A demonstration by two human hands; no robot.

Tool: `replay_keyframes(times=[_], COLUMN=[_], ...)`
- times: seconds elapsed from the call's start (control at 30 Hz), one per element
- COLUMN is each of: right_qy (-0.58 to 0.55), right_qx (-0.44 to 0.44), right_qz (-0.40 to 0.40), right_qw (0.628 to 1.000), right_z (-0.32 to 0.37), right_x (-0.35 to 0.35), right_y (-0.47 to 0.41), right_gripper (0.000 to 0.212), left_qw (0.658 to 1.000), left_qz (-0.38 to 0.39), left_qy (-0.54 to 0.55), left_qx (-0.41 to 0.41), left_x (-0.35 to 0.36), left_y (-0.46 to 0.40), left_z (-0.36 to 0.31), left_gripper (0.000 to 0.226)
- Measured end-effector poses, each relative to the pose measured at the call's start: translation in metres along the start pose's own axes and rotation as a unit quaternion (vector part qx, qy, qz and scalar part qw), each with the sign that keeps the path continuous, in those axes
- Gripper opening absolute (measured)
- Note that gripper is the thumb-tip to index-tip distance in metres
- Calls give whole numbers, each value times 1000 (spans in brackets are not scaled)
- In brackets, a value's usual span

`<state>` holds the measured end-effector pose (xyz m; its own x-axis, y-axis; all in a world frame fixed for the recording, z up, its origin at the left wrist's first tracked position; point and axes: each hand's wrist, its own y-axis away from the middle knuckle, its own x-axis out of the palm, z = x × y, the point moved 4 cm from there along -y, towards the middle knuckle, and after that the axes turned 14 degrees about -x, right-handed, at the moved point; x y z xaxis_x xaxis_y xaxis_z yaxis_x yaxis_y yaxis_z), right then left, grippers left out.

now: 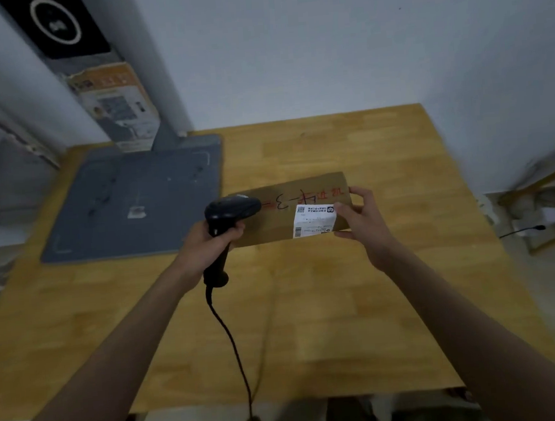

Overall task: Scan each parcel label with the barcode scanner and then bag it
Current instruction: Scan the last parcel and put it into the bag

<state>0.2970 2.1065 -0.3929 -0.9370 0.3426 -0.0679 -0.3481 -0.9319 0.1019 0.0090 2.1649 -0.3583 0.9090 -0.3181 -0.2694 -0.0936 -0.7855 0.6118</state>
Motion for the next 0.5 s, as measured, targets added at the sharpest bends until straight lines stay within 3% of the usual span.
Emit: replay_keyframes(times=[0.27, 0.5], right_qy=[-10, -35], right_qx=[18, 4], right_qz=[6, -8], right_qw=[1000, 999], right_z=[8, 35], right_x=[123, 164], right_y=[134, 206], right_gripper=[44, 53], left_qw=[999, 998], left_qz=[-25, -20], left_qy=[33, 56], left_qx=[7, 33], left_x=[-121, -177], left_y=[88, 139], left_z=[107, 134], left_gripper=[18, 17])
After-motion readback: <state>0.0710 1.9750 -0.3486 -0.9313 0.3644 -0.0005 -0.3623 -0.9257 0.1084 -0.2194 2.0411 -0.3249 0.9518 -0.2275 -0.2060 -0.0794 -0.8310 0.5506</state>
